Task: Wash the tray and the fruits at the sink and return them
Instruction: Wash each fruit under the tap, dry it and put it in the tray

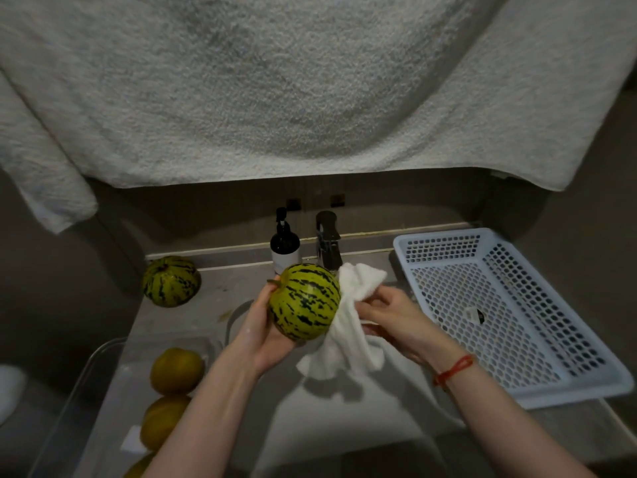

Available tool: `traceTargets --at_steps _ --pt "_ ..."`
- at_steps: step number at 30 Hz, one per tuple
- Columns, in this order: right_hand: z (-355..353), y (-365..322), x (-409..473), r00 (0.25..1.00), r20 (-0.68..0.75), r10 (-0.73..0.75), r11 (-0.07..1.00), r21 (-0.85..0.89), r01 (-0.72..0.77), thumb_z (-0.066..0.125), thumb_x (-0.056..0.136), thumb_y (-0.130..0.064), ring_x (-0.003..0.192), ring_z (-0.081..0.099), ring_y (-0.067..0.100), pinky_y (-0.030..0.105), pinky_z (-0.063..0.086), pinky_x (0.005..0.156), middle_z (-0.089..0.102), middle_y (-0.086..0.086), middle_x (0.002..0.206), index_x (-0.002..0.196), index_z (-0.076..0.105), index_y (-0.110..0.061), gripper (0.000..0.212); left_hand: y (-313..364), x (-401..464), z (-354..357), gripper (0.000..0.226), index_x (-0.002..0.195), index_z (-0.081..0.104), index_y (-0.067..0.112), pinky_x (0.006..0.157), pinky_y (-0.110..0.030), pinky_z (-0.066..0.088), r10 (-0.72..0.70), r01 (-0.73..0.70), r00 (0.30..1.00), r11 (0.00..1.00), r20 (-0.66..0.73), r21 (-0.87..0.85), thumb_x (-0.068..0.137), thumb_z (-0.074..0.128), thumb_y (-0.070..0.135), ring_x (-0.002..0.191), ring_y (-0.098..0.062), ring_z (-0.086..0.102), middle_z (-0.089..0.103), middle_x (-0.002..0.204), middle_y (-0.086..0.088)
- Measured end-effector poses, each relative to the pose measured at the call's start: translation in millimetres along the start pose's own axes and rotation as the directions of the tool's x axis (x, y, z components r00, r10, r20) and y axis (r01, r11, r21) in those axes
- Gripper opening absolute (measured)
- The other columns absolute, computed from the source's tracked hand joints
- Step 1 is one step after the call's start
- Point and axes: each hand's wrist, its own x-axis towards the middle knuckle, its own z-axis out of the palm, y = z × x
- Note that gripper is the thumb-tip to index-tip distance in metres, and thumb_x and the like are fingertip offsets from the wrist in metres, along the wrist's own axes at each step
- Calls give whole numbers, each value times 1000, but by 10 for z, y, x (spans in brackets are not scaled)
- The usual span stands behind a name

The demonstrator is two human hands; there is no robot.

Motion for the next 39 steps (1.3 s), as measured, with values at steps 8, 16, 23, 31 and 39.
traceTargets --at_steps 8,16,23,31,39 --pt "440 145 227 961 -278 -10 989 142 51 69 64 -53 74 69 16 30 56 59 62 8 97 118 44 -29 64 -341 123 223 43 112 63 9 78 -37 51 77 -75 996 996 -48 47 96 40 42 91 -26 68 72 100 -13" --pt "352 167 329 919 -241 313 770 630 -97 57 85 -43 96 63 39 47 54 77 64 27 109 117 61 -4 51 -203 95 243 36 106 51 44 77 -27 46 182 -138 982 871 -48 471 75 54 62 98 -4 53 53 118 11" --pt "423 249 241 974 -116 193 728 682 -63 56 81 -52 89 68 36 45 56 73 69 23 103 110 67 -11 52 -274 105 194 67 118 67 17 70 -46 58 -106 102 994 988 27 112 59 71 49 98 -33 68 67 116 -15" --pt "436 185 138 889 -146 -433 823 -467 324 67 67 -50 110 53 5 18 48 85 52 -8 124 127 43 -39 65 -152 104 161 54 85 78 5 70 -41 51 -81 86 993 994 84 -62 72 54 52 77 -32 71 72 95 -19" --pt "331 119 228 945 -188 269 817 564 -121 37 95 -52 84 69 28 37 55 66 70 18 100 116 63 -14 51 -332 101 332 58 122 60 11 98 -45 47 245 -241 970 952 4 191 70 65 36 107 -28 64 67 115 -14"
